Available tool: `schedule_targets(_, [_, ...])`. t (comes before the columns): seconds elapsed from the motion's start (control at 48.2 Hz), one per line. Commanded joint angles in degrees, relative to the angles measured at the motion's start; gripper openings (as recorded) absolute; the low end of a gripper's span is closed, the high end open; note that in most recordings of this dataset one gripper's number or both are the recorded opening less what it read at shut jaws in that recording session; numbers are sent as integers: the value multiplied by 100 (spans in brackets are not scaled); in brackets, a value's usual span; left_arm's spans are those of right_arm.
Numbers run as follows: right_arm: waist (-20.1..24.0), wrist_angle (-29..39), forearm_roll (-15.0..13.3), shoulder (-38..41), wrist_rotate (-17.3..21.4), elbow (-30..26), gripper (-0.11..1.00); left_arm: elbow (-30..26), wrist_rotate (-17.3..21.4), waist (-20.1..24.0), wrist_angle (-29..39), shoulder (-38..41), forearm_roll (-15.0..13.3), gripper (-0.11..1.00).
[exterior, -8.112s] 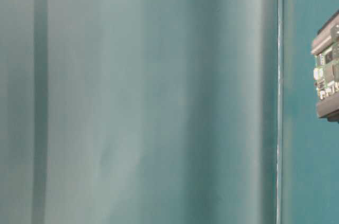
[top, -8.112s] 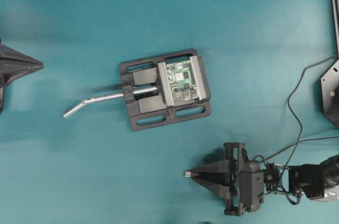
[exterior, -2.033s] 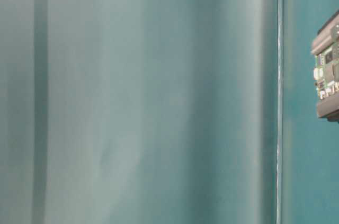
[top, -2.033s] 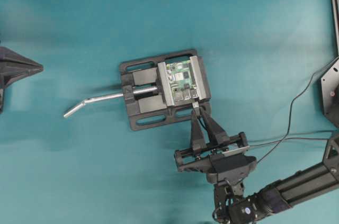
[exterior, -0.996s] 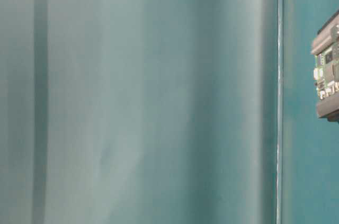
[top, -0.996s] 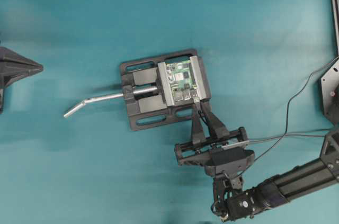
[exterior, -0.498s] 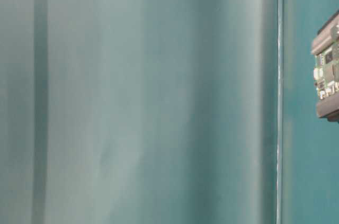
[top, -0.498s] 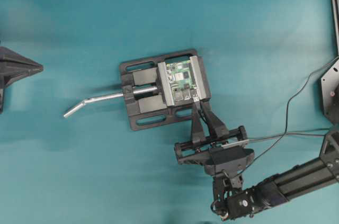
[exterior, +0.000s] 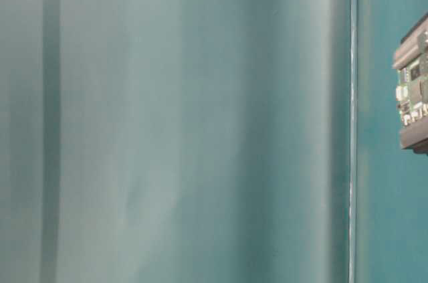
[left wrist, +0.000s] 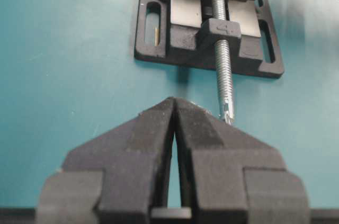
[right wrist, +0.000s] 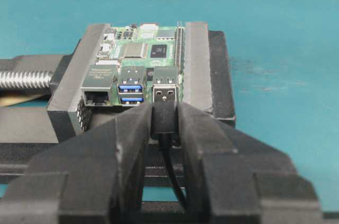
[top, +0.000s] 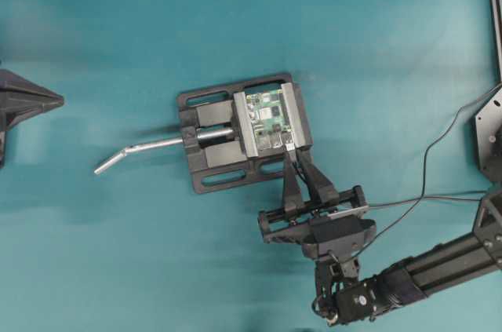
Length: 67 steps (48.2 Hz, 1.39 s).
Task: Insert the USB into the fixed PCB.
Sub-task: 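Push the USB plug forward into the lower-right USB port with the right gripper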
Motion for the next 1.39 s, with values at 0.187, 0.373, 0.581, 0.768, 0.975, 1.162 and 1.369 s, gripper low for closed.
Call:
schedule_targets(0.187, [-149, -35, -141, -272, -114, -26, 21, -167, -26, 18, -26, 35, 9, -1])
schedule_targets(0.373, [-158, -35, -141, -316, -272, -26, 21, -167, -26, 18, -26, 35, 18, -1])
schedule_targets(0.581, [-158, -26, -141, -343, -299, -53, 21, -167, -18, 18, -26, 35, 9, -1])
schedule_targets(0.768, [-149, -44, -141, -404, -325, -70, 21, -167, -18, 9, -26, 35, 9, -1])
schedule_targets(0.975, [-149, -35, -141, -431, -396, -70, 21, -176, -26, 18, -26, 35, 18, 0])
schedule_targets(1.162, [-149, -35, -141, -413, -431, -35, 21, -167, -26, 9, -26, 35, 9, -1])
schedule_targets(1.369, [-176, -26, -149, -422, -448, -18, 21, -167, -26, 9, -26, 35, 9, 0])
